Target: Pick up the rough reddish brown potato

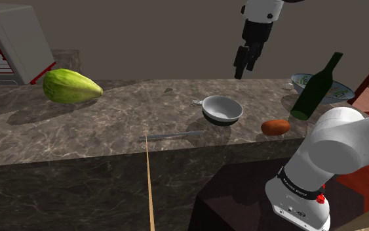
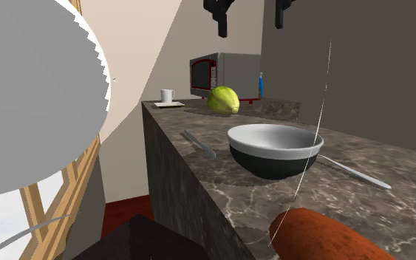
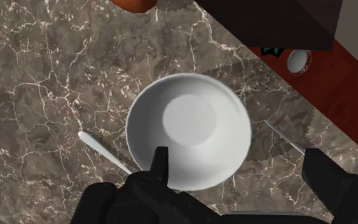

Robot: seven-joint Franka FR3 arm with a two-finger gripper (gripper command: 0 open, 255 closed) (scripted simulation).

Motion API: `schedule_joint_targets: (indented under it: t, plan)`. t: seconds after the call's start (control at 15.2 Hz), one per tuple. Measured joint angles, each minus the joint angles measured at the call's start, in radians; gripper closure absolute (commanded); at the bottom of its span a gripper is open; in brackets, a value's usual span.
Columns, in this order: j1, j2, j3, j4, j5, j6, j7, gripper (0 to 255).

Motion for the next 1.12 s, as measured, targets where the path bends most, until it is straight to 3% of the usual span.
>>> schedule_joint_targets:
  t: [0.2,0.59,1.12]
  plan:
    - [0.009,-0.009,-0.024,-0.037,-0.008,0.004,-0.049,0]
    - [0.041,-0.042,-0.133,-0.18,-0.063,-0.001,-0.28,0]
    - [0.04,-0.024,-0.308,-0.328,-0.221,0.006,-0.624,0]
